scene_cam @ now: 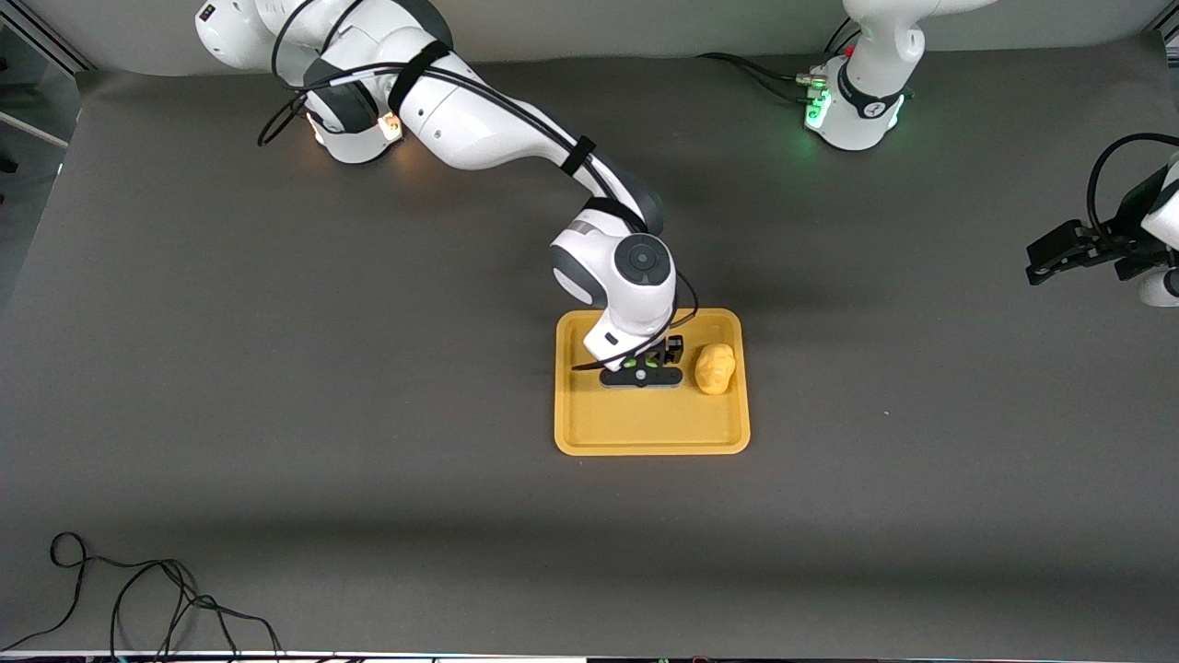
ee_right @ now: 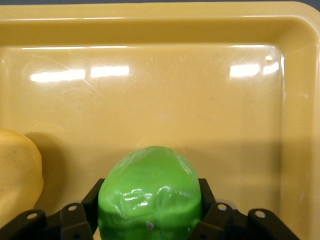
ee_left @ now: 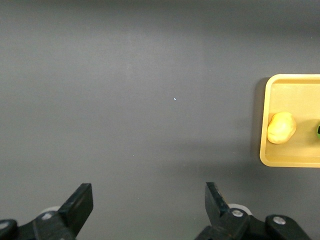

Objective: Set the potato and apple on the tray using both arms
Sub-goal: 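Lower the apple onto the tray and open the right gripper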

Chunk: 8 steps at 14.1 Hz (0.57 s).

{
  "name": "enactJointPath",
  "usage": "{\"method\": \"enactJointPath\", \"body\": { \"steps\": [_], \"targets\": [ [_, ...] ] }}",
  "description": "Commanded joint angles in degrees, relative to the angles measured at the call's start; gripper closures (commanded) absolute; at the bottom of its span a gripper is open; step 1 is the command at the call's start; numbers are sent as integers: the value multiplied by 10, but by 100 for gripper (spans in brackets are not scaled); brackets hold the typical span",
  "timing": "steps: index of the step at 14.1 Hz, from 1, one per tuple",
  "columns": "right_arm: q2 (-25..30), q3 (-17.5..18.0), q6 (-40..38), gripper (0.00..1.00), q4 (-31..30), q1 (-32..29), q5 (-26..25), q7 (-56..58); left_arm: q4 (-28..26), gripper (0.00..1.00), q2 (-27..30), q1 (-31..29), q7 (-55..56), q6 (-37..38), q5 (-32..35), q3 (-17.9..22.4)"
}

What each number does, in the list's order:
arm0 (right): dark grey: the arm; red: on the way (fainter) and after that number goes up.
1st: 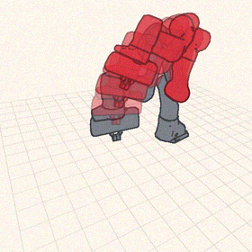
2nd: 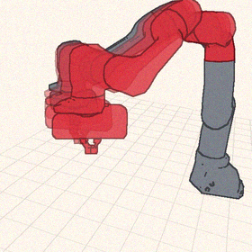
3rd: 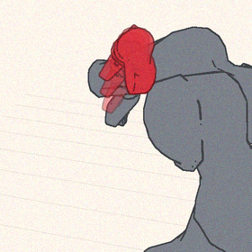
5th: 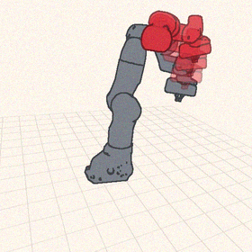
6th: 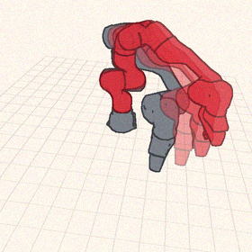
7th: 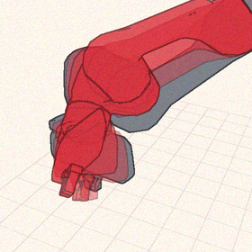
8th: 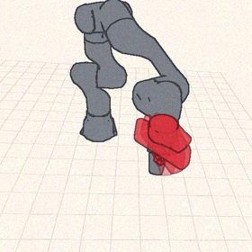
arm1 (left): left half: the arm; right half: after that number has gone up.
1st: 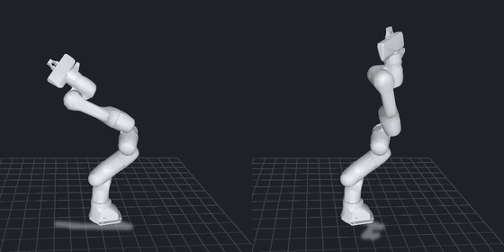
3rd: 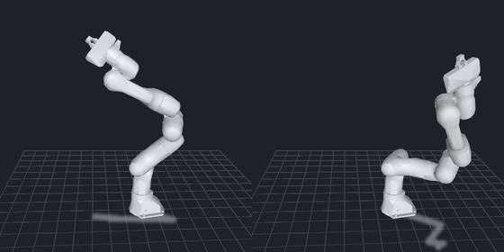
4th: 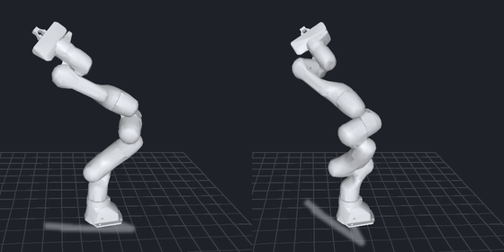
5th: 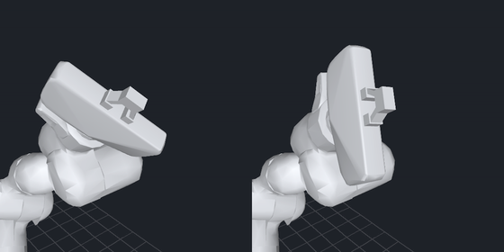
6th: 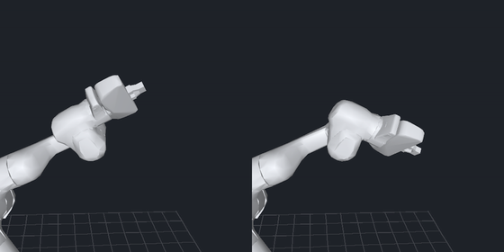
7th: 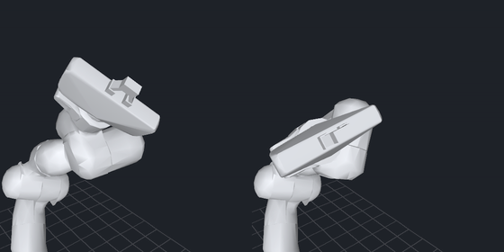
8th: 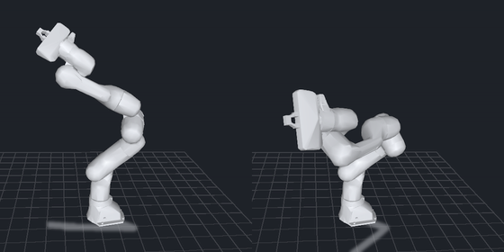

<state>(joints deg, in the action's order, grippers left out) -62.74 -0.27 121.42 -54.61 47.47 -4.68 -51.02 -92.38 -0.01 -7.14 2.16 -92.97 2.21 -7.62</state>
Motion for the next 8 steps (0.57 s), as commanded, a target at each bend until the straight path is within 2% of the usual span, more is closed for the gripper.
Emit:
{"method": "enactJointPath", "body": {
  "steps": [1, 5, 6, 7, 8],
  "targets": [
    [-22, -8, 19, 65, 21, 2, -20, -14, 2, 0, 8, 5, -8, 2, -3, 4],
    [-24, -10, 19, 63, 21, -2, -35, -12, 2, 0, 9, 5, -7, 7, -5, 5],
    [-24, -9, 19, 46, 21, -3, -35, -12, 2, 0, 8, 4, -7, 7, -5, 5],
    [-25, -9, 19, 3, 21, -4, -35, -11, 2, 0, 8, 2, -8, 3, -5, 5],
    [-24, -9, 19, 0, 21, -4, -35, -9, 2, 0, 8, 3, -7, 2, -5, 5]
  ]
}}
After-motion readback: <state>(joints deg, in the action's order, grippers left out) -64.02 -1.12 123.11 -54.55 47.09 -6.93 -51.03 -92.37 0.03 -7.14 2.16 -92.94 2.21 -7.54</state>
